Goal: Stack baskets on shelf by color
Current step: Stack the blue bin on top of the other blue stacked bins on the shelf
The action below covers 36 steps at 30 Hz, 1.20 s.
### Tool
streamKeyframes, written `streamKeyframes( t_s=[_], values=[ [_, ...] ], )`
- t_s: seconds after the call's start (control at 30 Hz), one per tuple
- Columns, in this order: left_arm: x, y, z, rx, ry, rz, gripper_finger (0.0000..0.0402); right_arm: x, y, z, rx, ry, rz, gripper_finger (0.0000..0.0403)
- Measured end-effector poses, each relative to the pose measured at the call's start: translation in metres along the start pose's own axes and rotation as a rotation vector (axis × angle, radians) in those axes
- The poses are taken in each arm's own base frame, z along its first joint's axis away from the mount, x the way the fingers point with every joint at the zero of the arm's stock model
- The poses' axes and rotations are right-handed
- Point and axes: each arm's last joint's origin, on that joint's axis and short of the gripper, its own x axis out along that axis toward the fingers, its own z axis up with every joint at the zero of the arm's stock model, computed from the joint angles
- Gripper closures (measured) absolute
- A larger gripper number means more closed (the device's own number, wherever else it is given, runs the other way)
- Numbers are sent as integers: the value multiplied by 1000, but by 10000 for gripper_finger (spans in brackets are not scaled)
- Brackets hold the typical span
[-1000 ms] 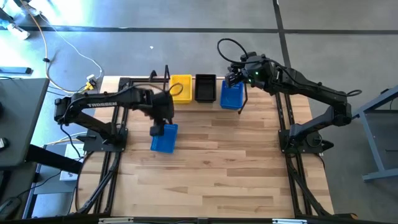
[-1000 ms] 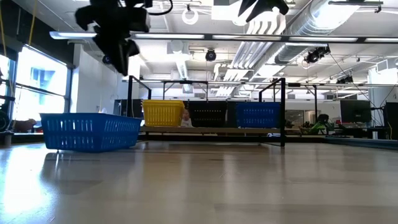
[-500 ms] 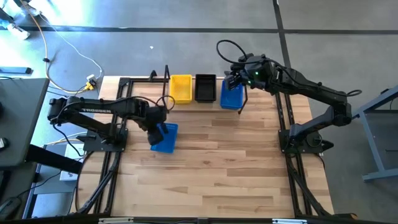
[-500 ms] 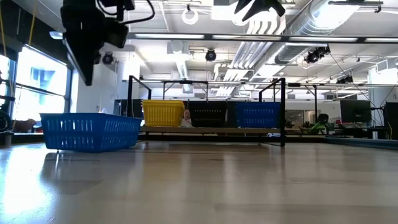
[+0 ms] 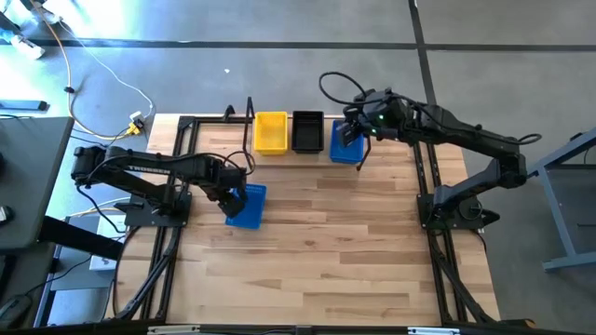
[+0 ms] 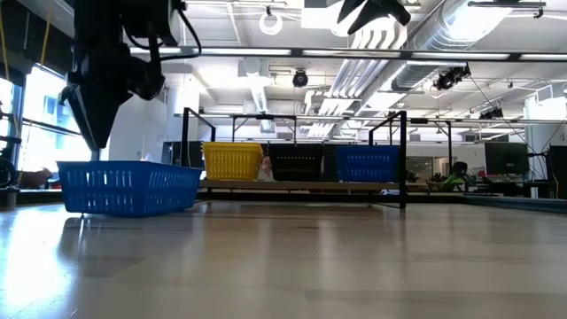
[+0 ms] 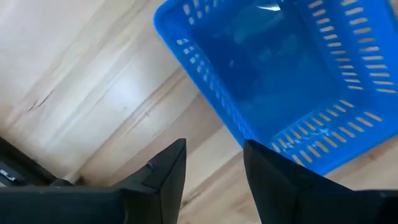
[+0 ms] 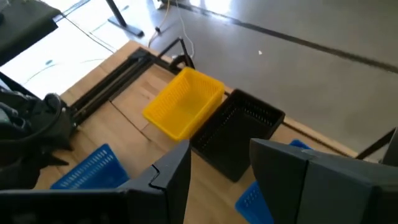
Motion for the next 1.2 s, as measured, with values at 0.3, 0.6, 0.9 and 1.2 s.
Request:
streamKeyframes(
  t_s=[0.3, 0.6, 0.9, 1.2],
  values=[
    [18, -1, 1, -74, -43, -38, 252, -5, 8, -11, 15, 49, -15, 253],
    [30, -5, 7, -112, -51, 5, 254, -9, 15, -16, -8, 59, 5, 253],
    [51, -10, 13, -109, -1, 103, 277, -11, 20, -19, -20, 64, 21, 253],
    [53, -9, 14, -110, -14, 129, 343, -14, 26, -23, -22, 71, 45, 253]
  ],
)
